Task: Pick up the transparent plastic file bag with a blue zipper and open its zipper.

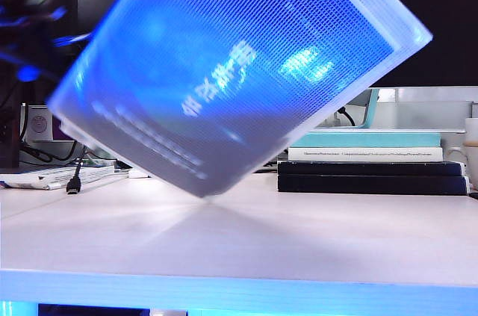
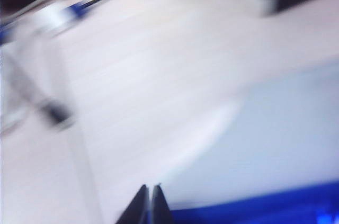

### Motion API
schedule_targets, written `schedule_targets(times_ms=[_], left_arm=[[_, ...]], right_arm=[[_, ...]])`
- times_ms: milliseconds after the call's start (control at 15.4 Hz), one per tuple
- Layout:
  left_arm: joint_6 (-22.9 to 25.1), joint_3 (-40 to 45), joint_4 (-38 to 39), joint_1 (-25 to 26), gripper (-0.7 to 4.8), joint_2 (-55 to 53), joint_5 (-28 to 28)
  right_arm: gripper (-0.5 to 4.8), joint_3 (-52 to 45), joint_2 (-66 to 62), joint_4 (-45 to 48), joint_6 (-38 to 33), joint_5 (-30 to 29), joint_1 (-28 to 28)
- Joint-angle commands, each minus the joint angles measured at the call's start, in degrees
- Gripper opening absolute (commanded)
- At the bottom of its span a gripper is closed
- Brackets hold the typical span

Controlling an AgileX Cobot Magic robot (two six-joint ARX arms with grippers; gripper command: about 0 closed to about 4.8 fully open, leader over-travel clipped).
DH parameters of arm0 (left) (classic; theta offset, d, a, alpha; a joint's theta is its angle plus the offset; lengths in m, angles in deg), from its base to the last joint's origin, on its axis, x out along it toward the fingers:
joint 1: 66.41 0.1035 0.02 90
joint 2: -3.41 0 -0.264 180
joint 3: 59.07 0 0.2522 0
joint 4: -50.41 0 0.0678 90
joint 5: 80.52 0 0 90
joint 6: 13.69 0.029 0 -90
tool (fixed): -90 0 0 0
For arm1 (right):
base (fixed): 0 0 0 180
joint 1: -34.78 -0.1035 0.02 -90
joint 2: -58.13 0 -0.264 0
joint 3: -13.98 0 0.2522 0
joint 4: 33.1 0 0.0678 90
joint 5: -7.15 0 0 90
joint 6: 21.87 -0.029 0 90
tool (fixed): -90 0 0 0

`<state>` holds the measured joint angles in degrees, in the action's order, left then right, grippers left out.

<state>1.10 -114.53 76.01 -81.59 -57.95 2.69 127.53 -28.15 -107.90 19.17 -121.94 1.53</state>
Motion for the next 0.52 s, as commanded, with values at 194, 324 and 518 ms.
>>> schedule_targets(times_ms=[194, 324, 518], left_arm=[[0.37, -0.09, 4.92, 4.98, -0.06, -0.04, 1.88], [3.26, -0.07, 7.34, 5.07, -0.06, -0.44, 7.69], [-1.11, -0.11, 4.83, 5.07, 4.79, -0.35, -2.01]], right_arm=[[-0.02, 0.39, 3.08, -2.62, 0.17, 2.67, 0.83], [-0.02, 0.37, 3.04, -10.12, 2.75, 4.94, 2.16], [-0.02, 0.28, 2.62, -16.0, 2.67, 9.05, 5.81]])
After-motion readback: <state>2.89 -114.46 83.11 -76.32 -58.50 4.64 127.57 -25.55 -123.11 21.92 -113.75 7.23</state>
